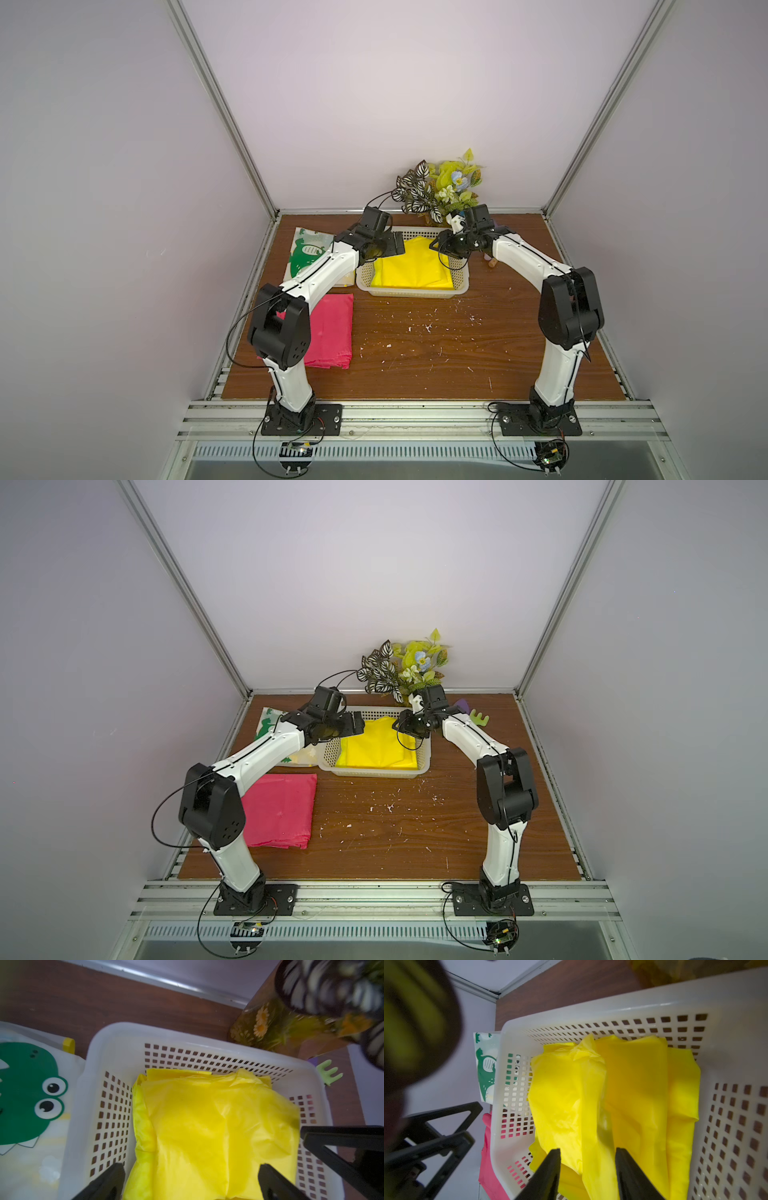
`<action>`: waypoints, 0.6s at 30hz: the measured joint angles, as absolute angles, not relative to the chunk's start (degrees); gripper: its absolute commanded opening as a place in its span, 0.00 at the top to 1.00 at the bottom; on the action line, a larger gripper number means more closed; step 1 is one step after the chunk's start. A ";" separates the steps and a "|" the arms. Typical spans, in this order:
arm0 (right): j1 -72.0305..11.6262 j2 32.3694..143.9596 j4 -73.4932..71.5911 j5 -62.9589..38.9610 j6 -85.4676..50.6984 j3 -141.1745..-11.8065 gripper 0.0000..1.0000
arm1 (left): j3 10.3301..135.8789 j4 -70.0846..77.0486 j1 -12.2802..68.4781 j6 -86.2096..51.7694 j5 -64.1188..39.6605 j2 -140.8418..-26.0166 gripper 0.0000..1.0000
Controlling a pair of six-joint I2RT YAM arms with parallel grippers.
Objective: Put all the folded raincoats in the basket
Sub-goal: Place the raincoat in the basket.
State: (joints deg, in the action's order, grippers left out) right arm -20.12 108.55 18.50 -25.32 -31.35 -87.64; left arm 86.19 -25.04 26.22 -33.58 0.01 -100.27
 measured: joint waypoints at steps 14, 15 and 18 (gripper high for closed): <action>-20.64 97.43 2.07 -26.63 -35.77 -72.03 0.48 | 64.51 -11.92 26.22 -29.26 9.65 -72.64 0.01; -20.88 96.99 0.67 -27.09 -36.14 -71.00 0.47 | 64.29 -12.25 26.22 -28.84 10.72 -71.85 0.01; -22.55 96.09 -2.92 -28.05 -37.39 -69.23 0.46 | 64.01 -13.98 26.22 -28.10 14.24 -68.75 0.01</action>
State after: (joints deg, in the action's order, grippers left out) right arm -22.55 96.09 -2.92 -28.05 -37.39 -69.23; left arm 64.01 -13.98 26.22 -28.10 14.24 -68.75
